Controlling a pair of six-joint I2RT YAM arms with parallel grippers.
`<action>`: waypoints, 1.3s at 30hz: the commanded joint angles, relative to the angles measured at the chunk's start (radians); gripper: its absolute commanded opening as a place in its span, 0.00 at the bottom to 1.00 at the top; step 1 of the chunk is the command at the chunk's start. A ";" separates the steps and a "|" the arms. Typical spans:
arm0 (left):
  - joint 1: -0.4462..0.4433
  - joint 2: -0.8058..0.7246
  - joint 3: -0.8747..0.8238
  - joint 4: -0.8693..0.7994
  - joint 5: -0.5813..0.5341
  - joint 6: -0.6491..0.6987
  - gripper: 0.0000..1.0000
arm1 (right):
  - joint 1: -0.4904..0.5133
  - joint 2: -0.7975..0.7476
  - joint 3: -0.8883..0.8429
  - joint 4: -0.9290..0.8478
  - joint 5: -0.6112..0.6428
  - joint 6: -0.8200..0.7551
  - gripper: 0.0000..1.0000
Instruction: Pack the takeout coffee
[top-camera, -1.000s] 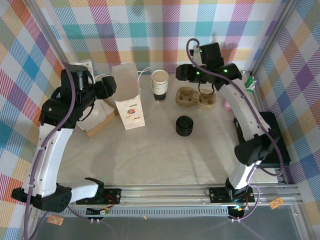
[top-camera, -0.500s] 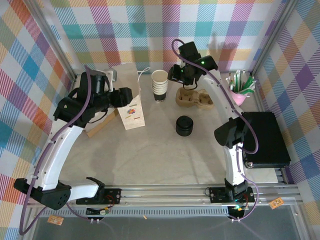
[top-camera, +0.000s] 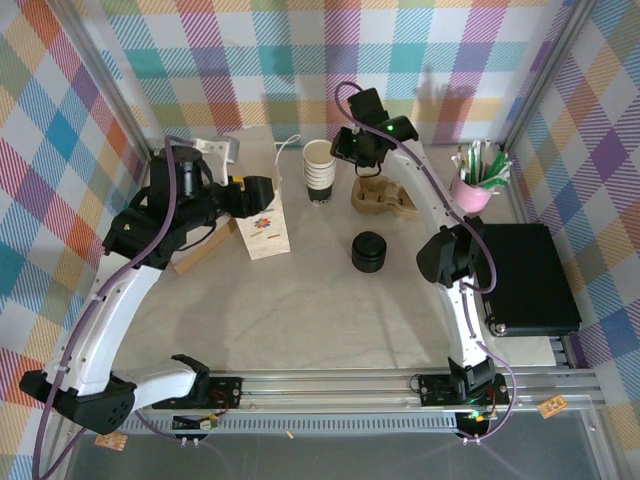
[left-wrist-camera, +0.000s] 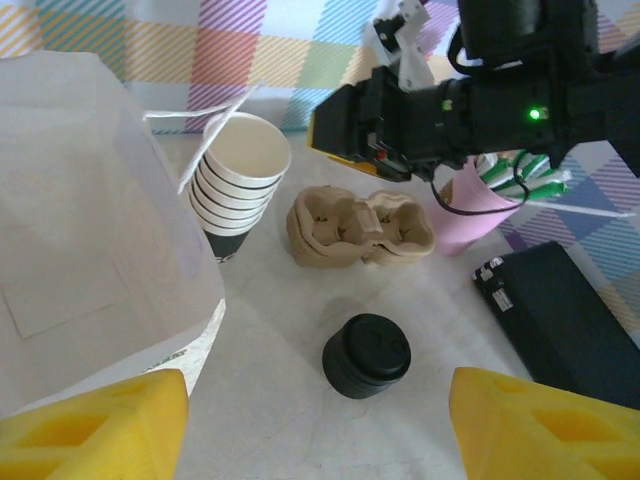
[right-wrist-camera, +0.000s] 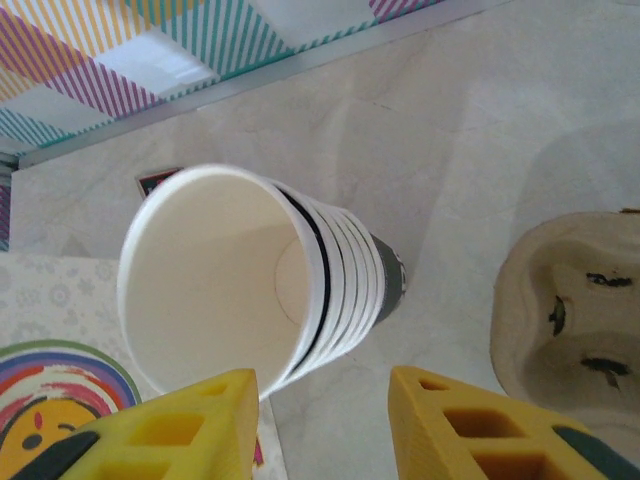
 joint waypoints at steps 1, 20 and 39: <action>-0.005 0.002 -0.001 0.040 0.030 0.030 0.70 | 0.007 0.028 0.041 0.045 -0.006 0.028 0.39; -0.005 -0.062 -0.069 0.076 -0.053 0.040 0.71 | 0.006 0.072 0.042 0.062 -0.047 0.075 0.30; -0.005 -0.080 -0.089 0.077 -0.056 0.078 0.73 | 0.007 0.103 0.052 0.070 -0.060 0.121 0.21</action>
